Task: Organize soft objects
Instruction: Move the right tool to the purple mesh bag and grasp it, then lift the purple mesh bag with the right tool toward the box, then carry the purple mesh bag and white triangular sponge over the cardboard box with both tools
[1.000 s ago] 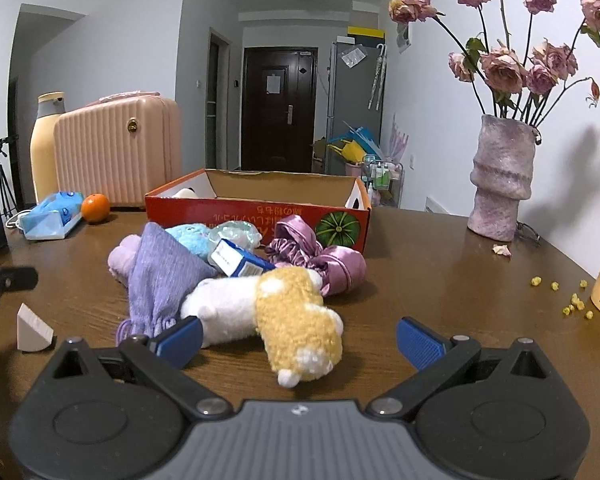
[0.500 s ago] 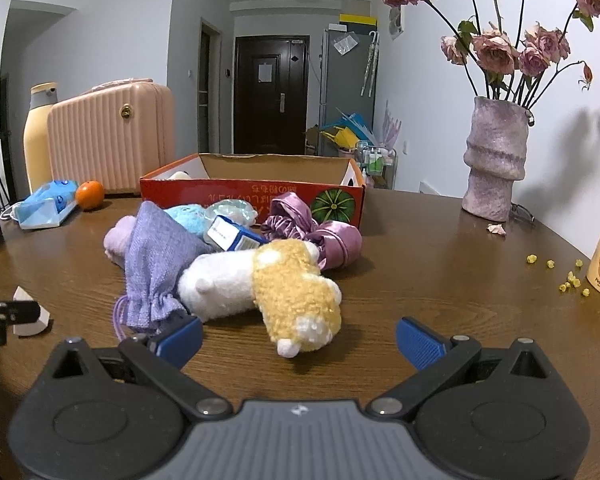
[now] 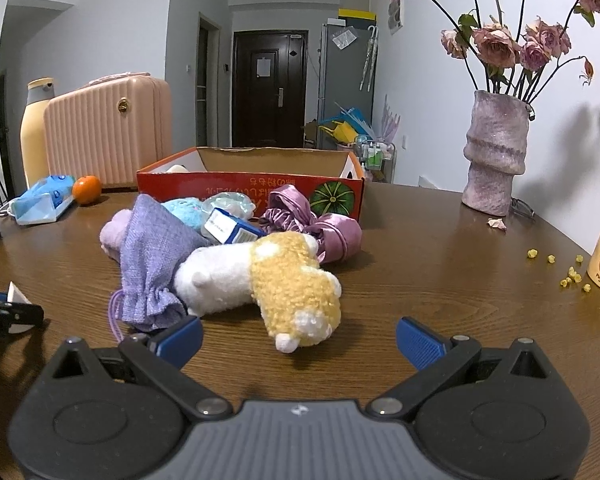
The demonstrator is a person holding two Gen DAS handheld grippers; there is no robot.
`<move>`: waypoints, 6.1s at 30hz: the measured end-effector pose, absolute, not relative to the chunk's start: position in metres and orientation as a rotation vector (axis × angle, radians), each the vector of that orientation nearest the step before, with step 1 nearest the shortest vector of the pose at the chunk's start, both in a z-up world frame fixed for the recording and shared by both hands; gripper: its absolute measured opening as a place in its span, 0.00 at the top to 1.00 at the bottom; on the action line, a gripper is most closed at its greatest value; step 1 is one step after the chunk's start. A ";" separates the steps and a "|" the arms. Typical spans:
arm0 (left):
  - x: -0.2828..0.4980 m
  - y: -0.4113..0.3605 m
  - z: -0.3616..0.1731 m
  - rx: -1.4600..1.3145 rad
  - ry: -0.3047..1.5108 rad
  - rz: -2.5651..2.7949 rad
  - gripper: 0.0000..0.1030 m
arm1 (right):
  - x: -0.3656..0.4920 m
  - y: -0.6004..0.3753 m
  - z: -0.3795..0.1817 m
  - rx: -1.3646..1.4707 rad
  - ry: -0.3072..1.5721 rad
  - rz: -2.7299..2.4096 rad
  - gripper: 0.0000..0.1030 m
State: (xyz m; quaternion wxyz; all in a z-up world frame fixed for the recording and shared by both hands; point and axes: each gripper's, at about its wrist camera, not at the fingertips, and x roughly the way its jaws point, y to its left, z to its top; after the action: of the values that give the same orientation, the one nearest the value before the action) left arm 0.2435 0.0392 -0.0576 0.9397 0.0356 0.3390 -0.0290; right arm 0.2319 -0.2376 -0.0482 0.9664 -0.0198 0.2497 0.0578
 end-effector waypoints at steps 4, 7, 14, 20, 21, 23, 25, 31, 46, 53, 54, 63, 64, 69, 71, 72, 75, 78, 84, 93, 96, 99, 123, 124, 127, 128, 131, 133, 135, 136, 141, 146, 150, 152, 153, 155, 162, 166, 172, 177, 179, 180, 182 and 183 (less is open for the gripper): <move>0.241 0.039 -0.055 0.067 0.670 -0.062 0.80 | 0.232 -0.237 -0.048 -0.040 0.505 0.117 0.00; 0.239 0.038 -0.052 0.067 0.649 -0.063 0.80 | 0.232 -0.237 -0.048 -0.040 0.502 0.117 0.00; 0.237 0.038 -0.045 0.070 0.596 -0.038 0.80 | 0.232 -0.232 -0.048 -0.055 0.487 0.130 0.00; 0.238 0.034 -0.039 0.071 0.540 -0.019 0.80 | 0.233 -0.218 -0.046 -0.065 0.456 0.181 0.00; 0.238 0.032 -0.038 0.076 0.531 -0.017 0.80 | 0.234 -0.214 -0.046 -0.069 0.451 0.191 0.00; 0.239 0.030 -0.037 0.081 0.519 -0.015 0.80 | 0.236 -0.206 -0.045 -0.075 0.444 0.208 0.00; 0.240 0.029 -0.035 0.083 0.508 -0.014 0.80 | 0.240 -0.198 -0.045 -0.082 0.440 0.225 0.00; 0.243 0.033 -0.031 0.077 0.479 -0.001 0.80 | 0.253 -0.173 -0.044 -0.094 0.427 0.244 0.01; 0.258 0.057 -0.024 0.051 0.450 0.031 0.80 | 0.290 -0.120 -0.051 -0.125 0.455 0.268 0.30; 0.267 0.069 -0.026 0.068 0.444 0.053 0.80 | 0.303 -0.112 -0.057 -0.132 0.485 0.256 0.47; 0.268 0.071 -0.027 0.073 0.444 0.059 0.80 | 0.305 -0.111 -0.057 -0.133 0.490 0.254 0.53; 0.270 0.079 -0.027 0.064 0.445 0.067 0.80 | 0.301 -0.111 -0.057 -0.115 0.471 0.294 0.70; 0.270 0.078 -0.027 0.066 0.442 0.067 0.80 | 0.300 -0.111 -0.057 -0.115 0.465 0.299 0.70; 0.269 0.078 -0.026 0.062 0.436 0.073 0.80 | 0.294 -0.112 -0.052 -0.108 0.436 0.318 0.73; 0.269 0.078 -0.026 0.060 0.436 0.075 0.80 | 0.291 -0.112 -0.050 -0.106 0.422 0.323 0.73; 0.269 0.078 -0.026 0.059 0.436 0.075 0.80 | 0.289 -0.113 -0.048 -0.105 0.414 0.326 0.73; 0.269 0.076 -0.026 0.065 0.434 0.076 0.80 | 0.285 -0.115 -0.043 -0.093 0.388 0.333 0.74; 0.268 0.075 -0.025 0.069 0.426 0.079 0.80 | 0.281 -0.116 -0.038 -0.085 0.364 0.333 0.74; 0.267 0.072 -0.020 0.051 0.407 0.081 0.80 | 0.275 -0.122 -0.027 -0.061 0.317 0.326 0.74; 0.270 0.057 -0.010 0.015 0.386 0.072 0.80 | 0.273 -0.140 -0.010 -0.014 0.252 0.311 0.74; 0.273 0.052 -0.006 0.004 0.380 0.067 0.80 | 0.274 -0.146 -0.006 0.003 0.237 0.305 0.74; 0.276 0.045 -0.001 -0.005 0.364 0.064 0.80 | 0.277 -0.154 -0.002 0.020 0.224 0.298 0.74; 0.326 -0.003 0.025 -0.063 0.291 0.041 0.80 | 0.321 -0.192 0.013 0.061 0.172 0.244 0.74; 0.328 -0.004 0.026 -0.068 0.290 0.040 0.80 | 0.323 -0.193 0.013 0.061 0.170 0.241 0.74; 0.335 -0.008 0.027 -0.070 0.283 0.035 0.80 | 0.329 -0.196 0.015 0.060 0.164 0.237 0.74; 0.338 -0.010 0.027 -0.069 0.280 0.035 0.80 | 0.332 -0.196 0.015 0.059 0.162 0.235 0.74; 0.345 -0.014 0.028 -0.071 0.277 0.031 0.80 | 0.339 -0.199 0.016 0.059 0.157 0.231 0.74; 0.351 -0.016 0.028 -0.072 0.274 0.030 0.80 | 0.345 -0.201 0.017 0.059 0.155 0.228 0.74; 0.356 -0.018 0.028 -0.073 0.274 0.030 0.80 | 0.351 -0.203 0.017 0.058 0.154 0.224 0.74; 0.359 -0.019 0.028 -0.073 0.273 0.029 0.80 | 0.354 -0.204 0.017 0.057 0.155 0.223 0.74; 0.372 -0.021 0.027 -0.074 0.275 0.031 0.80 | 0.369 -0.209 0.017 0.056 0.156 0.213 0.74; 0.390 -0.024 0.028 -0.079 0.274 0.029 0.80 | 0.382 -0.215 0.019 0.060 0.149 0.207 0.74; 0.402 -0.028 0.027 -0.076 0.269 0.024 0.80 | 0.393 -0.219 0.021 0.060 0.140 0.202 0.74; 0.407 -0.029 0.026 -0.073 0.267 0.023 0.80 | 0.400 -0.221 0.022 0.061 0.137 0.198 0.74; 0.411 -0.030 0.026 -0.072 0.266 0.023 0.80 | 0.403 -0.222 0.023 0.061 0.136 0.196 0.74; 0.417 -0.031 0.026 -0.073 0.265 0.022 0.80 | 0.409 -0.224 0.023 0.061 0.134 0.194 0.74; 0.439 -0.035 0.025 -0.066 0.263 0.030 0.80 | 0.431 -0.229 0.024 0.049 0.135 0.192 0.74; 0.451 -0.035 0.024 -0.067 0.261 0.036 0.80 | 0.443 -0.230 0.024 0.039 0.136 0.194 0.74; 0.467 -0.039 0.024 -0.060 0.258 0.039 0.80 | 0.462 -0.229 0.024 0.019 0.142 0.201 0.74; 0.484 -0.043 0.023 -0.058 0.262 0.042 0.80 | 0.473 -0.226 0.021 0.003 0.147 0.199 0.74; 0.490 -0.044 0.023 -0.057 0.263 0.045 0.80 | 0.478 -0.225 0.020 -0.002 0.151 0.198 0.74; 0.492 -0.045 0.022 -0.056 0.263 0.049 0.80 | 0.480 -0.225 0.020 -0.006 0.154 0.197 0.74; 0.498 -0.046 0.022 -0.057 0.264 0.054 0.80 | 0.486 -0.224 0.020 -0.013 0.162 0.201 0.74; 0.500 -0.046 0.022 -0.059 0.265 0.056 0.80 | 0.488 -0.224 0.019 -0.017 0.167 0.203 0.74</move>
State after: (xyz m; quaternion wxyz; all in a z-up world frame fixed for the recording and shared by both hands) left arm 0.5002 -0.0458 0.0224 0.9904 -0.0295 0.1322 0.0278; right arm 0.4884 -0.2240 0.0192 0.9914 -0.0087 0.0832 0.1011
